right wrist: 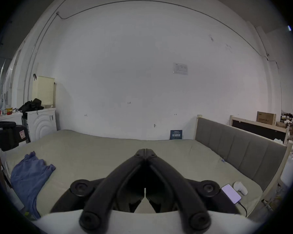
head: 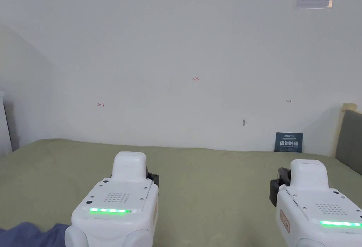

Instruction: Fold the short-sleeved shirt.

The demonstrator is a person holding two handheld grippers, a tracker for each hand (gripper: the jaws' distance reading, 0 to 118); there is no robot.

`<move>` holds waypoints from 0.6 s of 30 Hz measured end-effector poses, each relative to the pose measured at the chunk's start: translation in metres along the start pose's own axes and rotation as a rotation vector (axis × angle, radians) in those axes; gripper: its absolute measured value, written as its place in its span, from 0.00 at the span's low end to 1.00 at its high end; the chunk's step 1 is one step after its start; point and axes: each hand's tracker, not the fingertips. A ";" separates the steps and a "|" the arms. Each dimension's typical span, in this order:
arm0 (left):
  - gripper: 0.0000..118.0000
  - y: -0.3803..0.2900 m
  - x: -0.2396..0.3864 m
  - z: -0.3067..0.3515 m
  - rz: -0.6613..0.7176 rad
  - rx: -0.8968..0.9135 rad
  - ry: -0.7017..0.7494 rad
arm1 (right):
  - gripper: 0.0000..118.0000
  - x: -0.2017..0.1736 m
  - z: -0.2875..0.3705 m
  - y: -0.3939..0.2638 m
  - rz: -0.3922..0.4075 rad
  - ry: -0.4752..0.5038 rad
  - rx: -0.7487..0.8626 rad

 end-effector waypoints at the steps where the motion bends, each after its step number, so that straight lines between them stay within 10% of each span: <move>1: 0.01 0.000 -0.002 -0.001 0.000 -0.002 0.003 | 0.00 -0.001 -0.002 -0.002 0.001 0.002 -0.009; 8: 0.01 0.000 -0.048 0.010 0.015 -0.030 0.095 | 0.00 -0.029 -0.015 -0.010 0.016 0.078 -0.047; 18: 0.01 -0.009 -0.197 0.084 0.043 -0.043 0.517 | 0.00 -0.191 -0.019 -0.008 0.038 0.457 -0.033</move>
